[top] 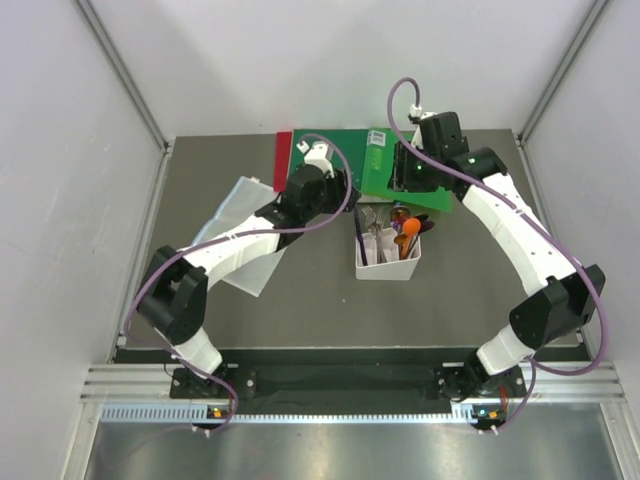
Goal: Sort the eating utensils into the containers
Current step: Place the knife in the storage box, then reset both arms
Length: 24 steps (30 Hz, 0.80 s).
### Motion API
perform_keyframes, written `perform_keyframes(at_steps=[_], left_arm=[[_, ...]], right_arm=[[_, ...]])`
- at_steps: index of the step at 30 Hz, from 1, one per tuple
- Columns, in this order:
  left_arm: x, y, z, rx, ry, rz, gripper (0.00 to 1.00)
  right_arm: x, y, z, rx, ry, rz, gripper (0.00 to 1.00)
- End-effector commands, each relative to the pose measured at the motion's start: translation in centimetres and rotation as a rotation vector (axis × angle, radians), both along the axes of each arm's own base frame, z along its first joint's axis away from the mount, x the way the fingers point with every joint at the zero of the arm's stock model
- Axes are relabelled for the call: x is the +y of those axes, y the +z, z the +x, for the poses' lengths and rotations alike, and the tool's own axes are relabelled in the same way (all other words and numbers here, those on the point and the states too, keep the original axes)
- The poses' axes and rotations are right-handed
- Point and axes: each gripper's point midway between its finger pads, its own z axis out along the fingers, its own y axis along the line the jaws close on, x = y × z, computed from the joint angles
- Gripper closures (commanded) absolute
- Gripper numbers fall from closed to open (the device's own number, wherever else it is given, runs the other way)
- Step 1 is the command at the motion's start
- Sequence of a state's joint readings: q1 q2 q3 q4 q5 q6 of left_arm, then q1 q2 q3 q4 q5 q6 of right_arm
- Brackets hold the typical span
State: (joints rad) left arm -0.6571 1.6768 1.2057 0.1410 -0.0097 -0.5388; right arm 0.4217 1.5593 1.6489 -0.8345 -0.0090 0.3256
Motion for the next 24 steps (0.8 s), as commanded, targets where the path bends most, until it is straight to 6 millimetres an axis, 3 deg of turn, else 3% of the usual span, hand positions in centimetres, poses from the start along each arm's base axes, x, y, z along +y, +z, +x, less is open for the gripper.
perform_keyframes(at_steps=[1, 3, 4, 6, 7, 8, 9, 10, 12, 13, 15, 16, 17, 19, 24], left_arm=[[2.6, 5.9, 0.6, -0.124, 0.110, -0.024, 0.44], [4.5, 7.7, 0.9, -0.146, 0.182, -0.014, 0.44], [5.2, 9.4, 1.2, -0.162, 0.210, -0.018, 0.42], [8.0, 9.3, 1.2, -0.105, 0.304, 0.082, 0.42], [8.9, 11.8, 1.5, -0.121, 0.343, 0.085, 0.41], [9.9, 11.5, 1.8, -0.092, 0.379, 0.123, 0.38], [11.7, 9.2, 0.8, 0.009, 0.408, 0.235, 0.36], [12.2, 10.5, 0.9, 0.023, 0.425, 0.246, 0.36], [13.9, 6.7, -0.1, 0.167, 0.438, 0.382, 0.36], [14.6, 6.3, -0.4, 0.200, 0.455, 0.406, 0.37], [15.4, 4.7, -0.9, 0.263, 0.484, 0.435, 0.37], [15.5, 3.5, -1.4, 0.290, 0.471, 0.453, 0.37], [15.8, 3.2, -1.6, 0.301, 0.477, 0.447, 0.37], [15.5, 2.2, -1.8, 0.323, 0.468, 0.420, 0.37], [14.8, 1.1, -1.4, 0.360, 0.424, 0.365, 0.37]], right_arm=[[-1.1, 2.5, 0.7, -0.078, -0.038, 0.035, 0.46], [-1.8, 2.6, 0.8, -0.078, -0.057, 0.037, 0.40], [-2.5, 2.8, 1.1, -0.090, -0.084, 0.023, 0.39], [-3.6, 3.3, 1.2, -0.099, -0.115, 0.017, 0.38], [-4.0, 3.9, 1.4, -0.112, -0.126, 0.020, 0.36], [-4.8, 4.1, 1.6, -0.116, -0.147, 0.018, 0.35], [-5.3, 4.4, 1.5, -0.124, -0.159, 0.019, 0.34], [-6.1, 4.1, 1.5, -0.125, -0.185, 0.003, 0.34], [-8.1, 4.7, 1.7, -0.177, -0.246, 0.010, 0.34], [-9.0, 2.3, 1.3, -0.144, -0.269, 0.004, 0.34], [-12.2, 2.4, 2.0, -0.187, -0.377, 0.076, 0.32], [-12.3, 0.4, 1.6, -0.130, -0.369, 0.126, 0.32], [-14.0, -0.1, 1.9, -0.123, -0.415, 0.152, 0.32], [-14.5, -2.5, 1.3, -0.075, -0.436, 0.144, 0.32], [-14.2, -5.7, -0.1, -0.008, -0.431, 0.148, 0.31]])
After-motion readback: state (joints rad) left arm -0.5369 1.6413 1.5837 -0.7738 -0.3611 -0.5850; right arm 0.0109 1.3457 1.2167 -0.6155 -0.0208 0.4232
